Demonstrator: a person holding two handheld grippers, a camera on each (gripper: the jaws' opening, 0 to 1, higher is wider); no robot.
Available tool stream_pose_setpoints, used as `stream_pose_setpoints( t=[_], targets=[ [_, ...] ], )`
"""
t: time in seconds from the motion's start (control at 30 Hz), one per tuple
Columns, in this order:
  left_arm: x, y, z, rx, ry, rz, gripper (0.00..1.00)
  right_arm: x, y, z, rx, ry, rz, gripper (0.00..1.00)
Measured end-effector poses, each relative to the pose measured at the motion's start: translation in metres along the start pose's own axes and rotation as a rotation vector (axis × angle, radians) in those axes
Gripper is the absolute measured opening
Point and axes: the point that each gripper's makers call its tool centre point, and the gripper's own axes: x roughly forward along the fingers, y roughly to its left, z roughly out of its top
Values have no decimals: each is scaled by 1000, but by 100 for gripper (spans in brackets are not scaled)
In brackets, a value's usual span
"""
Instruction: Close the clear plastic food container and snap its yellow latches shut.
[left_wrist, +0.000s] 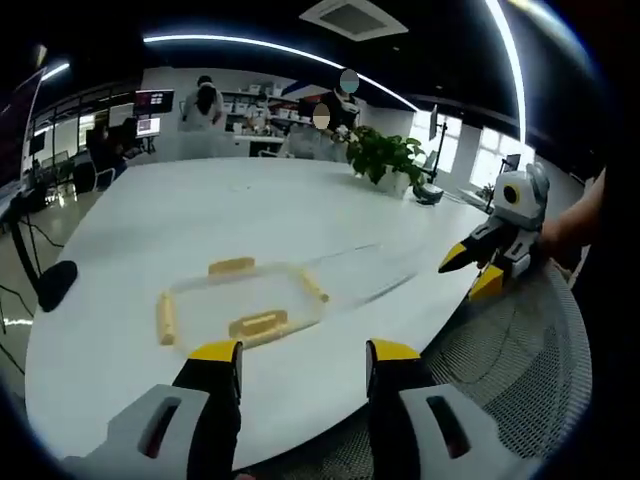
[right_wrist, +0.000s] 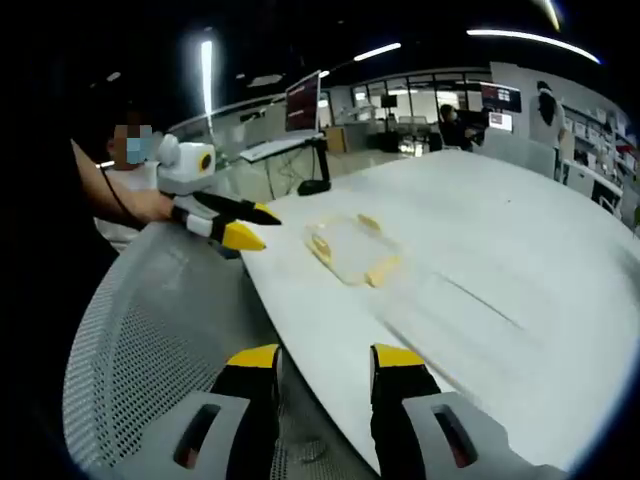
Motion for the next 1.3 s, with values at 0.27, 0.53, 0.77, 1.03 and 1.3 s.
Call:
stream_pose_setpoints(
  t=[0.27, 0.53, 0.77, 1.03, 1.3],
  targets=[
    [1, 0, -1, 0, 2, -2, 48, 0, 0, -1, 4, 3, 2, 34],
    [1, 1, -1, 2, 5, -1, 47, 0, 0, 0, 5, 2, 5, 34],
    [2, 0, 0, 1, 3, -4, 47, -1, -1, 1, 5, -2, 3, 34],
    [1, -2, 1, 0, 0, -12, 47, -1, -1, 0, -2, 5, -3, 34],
    [1, -3, -1, -2, 1, -19, 47, 1, 1, -3, 10, 20, 5, 34]
  ],
)
